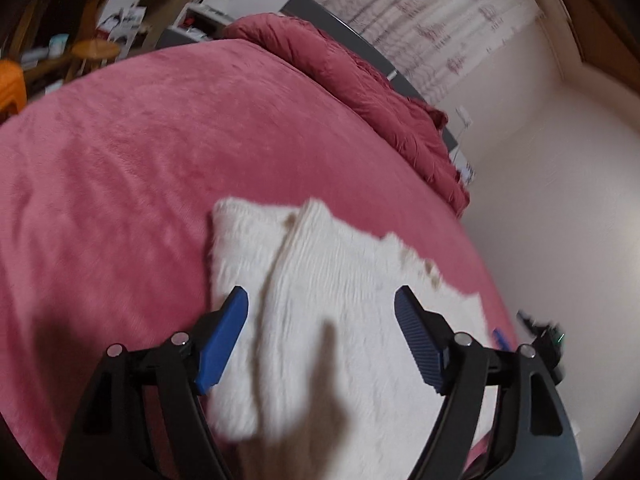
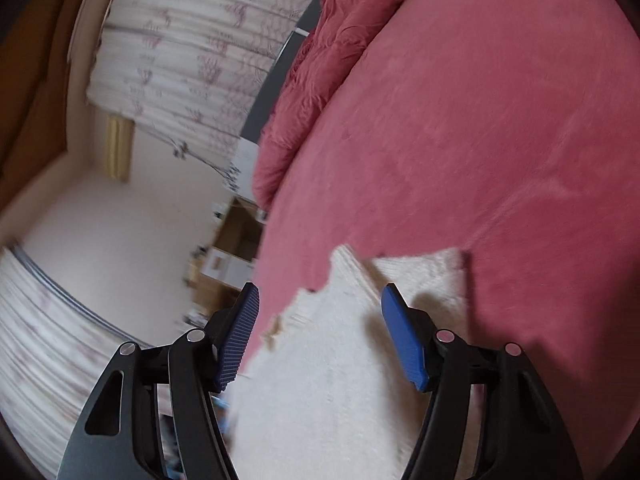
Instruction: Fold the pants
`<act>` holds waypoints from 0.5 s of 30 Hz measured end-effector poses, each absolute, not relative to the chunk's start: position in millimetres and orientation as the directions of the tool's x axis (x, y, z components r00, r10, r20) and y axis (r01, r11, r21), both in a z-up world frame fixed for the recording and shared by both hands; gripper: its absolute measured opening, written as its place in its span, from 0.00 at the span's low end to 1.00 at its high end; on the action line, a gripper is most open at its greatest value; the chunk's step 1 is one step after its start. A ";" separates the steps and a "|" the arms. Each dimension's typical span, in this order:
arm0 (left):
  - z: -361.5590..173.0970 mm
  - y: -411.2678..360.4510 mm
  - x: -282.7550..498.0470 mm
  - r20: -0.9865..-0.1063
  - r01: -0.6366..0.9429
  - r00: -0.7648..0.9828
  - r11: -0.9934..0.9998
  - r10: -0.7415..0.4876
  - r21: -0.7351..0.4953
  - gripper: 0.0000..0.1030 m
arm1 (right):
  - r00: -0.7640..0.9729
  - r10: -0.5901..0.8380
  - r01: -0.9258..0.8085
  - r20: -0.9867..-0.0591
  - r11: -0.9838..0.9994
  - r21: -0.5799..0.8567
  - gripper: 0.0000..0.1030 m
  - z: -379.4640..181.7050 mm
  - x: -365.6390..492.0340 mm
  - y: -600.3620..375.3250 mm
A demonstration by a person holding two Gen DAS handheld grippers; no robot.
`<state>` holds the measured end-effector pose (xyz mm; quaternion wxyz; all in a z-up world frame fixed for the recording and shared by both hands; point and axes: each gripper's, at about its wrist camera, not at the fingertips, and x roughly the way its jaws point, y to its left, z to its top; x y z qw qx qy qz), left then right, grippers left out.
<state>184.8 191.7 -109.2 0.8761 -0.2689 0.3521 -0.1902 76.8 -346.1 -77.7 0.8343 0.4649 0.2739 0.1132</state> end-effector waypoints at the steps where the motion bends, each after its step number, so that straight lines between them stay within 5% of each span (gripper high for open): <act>1: -108.9 190.4 178.1 -0.524 0.162 0.679 0.802 -0.513 -0.575 0.73 | 0.819 0.432 0.073 -0.377 0.574 0.816 0.60 -76.0 75.2 -342.8; 8: -113.9 183.4 140.1 -0.533 0.262 0.674 0.840 -0.512 -0.475 0.73 | 0.770 0.387 0.081 -0.507 0.729 0.680 0.54 -74.4 70.0 -323.1; 15: -108.3 190.9 126.2 -0.518 0.253 0.674 0.824 -0.526 -0.508 0.71 | 0.698 0.396 0.109 -0.596 0.765 0.635 0.48 -90.5 82.2 -314.0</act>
